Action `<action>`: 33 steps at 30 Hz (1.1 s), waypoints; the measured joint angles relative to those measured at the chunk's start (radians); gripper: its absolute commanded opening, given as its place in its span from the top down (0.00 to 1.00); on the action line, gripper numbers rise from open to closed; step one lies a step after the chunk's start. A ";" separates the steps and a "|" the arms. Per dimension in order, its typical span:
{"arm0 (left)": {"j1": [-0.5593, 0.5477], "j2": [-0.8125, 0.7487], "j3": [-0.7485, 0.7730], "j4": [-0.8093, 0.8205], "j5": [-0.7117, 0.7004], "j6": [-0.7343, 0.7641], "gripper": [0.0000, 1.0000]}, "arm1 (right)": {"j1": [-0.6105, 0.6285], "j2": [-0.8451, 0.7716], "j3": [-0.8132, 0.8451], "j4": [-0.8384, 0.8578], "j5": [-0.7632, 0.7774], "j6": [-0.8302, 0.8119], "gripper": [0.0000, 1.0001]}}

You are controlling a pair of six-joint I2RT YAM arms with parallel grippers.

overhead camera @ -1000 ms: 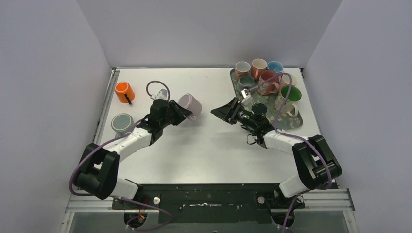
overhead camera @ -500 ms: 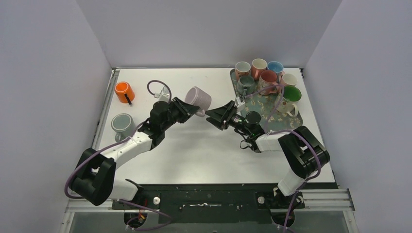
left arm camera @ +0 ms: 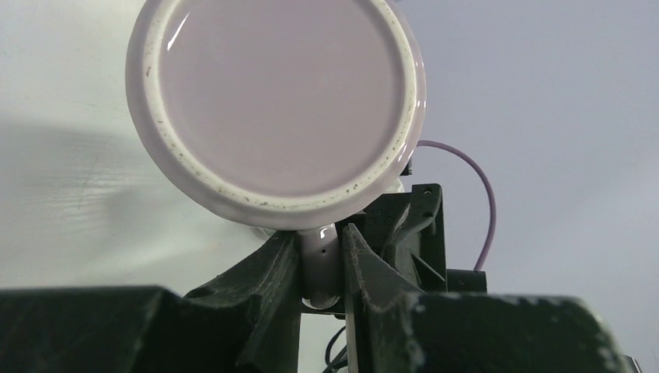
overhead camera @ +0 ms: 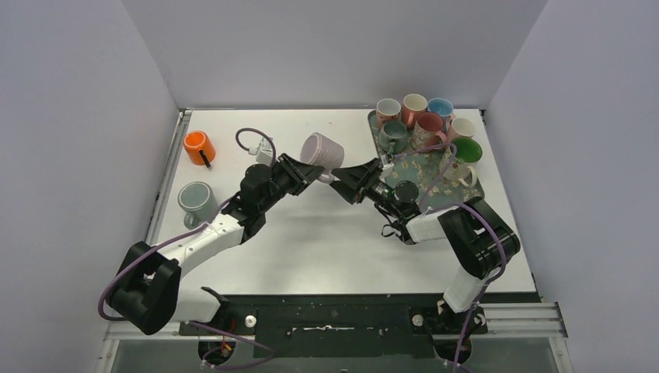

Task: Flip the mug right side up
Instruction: Turn over the cup at the center of the board.

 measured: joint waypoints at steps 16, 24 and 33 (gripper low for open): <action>-0.045 -0.023 -0.021 0.091 -0.004 -0.050 1.00 | 0.013 0.038 0.006 0.140 0.040 0.122 0.57; -0.049 -0.027 -0.078 0.167 -0.006 -0.110 1.00 | 0.016 0.072 0.010 0.166 0.051 0.164 0.66; -0.061 -0.031 -0.086 0.199 -0.017 -0.119 1.00 | 0.019 0.075 0.018 0.185 0.053 0.190 0.71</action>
